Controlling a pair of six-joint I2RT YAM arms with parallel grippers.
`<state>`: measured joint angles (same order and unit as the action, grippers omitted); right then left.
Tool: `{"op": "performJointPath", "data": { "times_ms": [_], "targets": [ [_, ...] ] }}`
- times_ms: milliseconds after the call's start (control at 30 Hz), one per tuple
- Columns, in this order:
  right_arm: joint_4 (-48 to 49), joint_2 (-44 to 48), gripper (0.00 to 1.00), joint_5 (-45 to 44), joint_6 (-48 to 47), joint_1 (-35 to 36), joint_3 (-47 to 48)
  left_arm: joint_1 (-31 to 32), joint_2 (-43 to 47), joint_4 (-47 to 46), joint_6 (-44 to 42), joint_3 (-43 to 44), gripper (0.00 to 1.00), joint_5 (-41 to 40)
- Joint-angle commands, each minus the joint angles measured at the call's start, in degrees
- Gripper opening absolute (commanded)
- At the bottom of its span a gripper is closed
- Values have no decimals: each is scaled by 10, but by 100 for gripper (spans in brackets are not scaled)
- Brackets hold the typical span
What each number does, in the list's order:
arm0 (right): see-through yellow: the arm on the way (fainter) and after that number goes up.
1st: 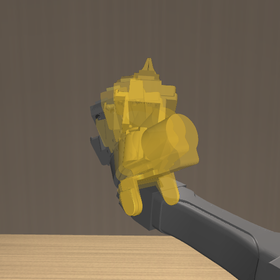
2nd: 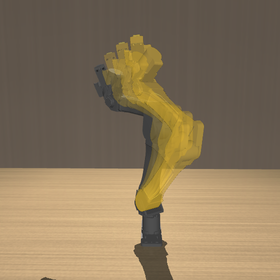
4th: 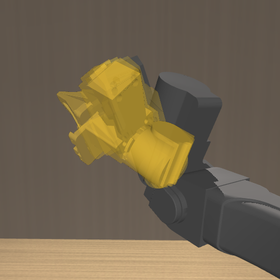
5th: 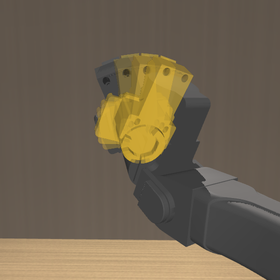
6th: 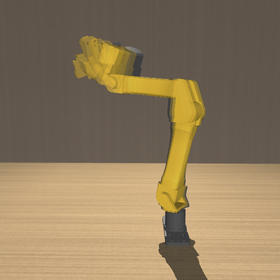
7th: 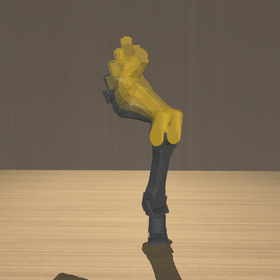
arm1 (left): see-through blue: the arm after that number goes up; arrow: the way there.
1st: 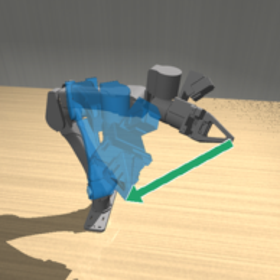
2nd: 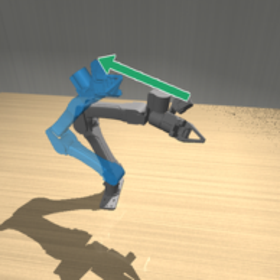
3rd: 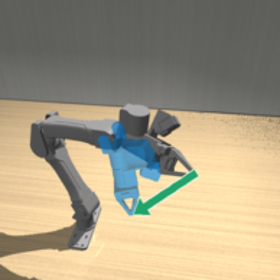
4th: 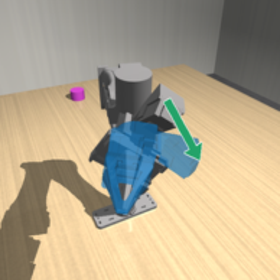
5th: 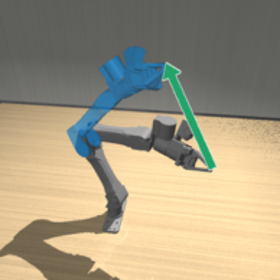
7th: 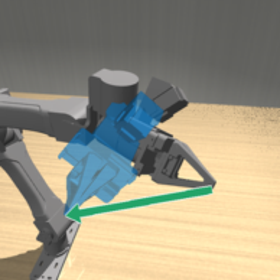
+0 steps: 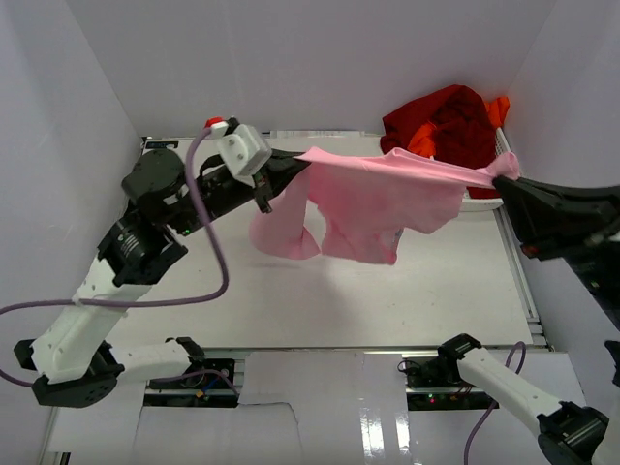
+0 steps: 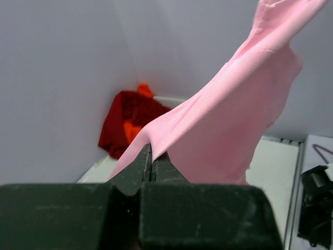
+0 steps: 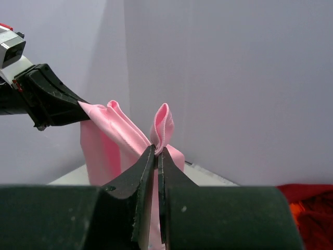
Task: Fold and stack the t-shirts
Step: Flatten out the tshirt
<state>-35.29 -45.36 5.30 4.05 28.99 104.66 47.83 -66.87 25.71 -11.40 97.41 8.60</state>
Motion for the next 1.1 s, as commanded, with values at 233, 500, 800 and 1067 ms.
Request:
{"op": "performJointPath", "data": {
  "times_ms": [233, 500, 800, 1067],
  "targets": [
    [26, -40, 8, -75, -14, -6, -15, -10, -36, -27, 33, -110, 0, -30],
    [-13, -139, 8, -59, 36, -6, -140, -10, -84, -195, 110, -310, 0, 58],
    [36, -241, 8, -86, 27, -12, -231, -28, -154, -311, 132, -394, 0, 67],
    [62, -403, 8, -27, 18, -88, -164, -128, -288, -324, 139, -296, 0, 145]
  ]
}}
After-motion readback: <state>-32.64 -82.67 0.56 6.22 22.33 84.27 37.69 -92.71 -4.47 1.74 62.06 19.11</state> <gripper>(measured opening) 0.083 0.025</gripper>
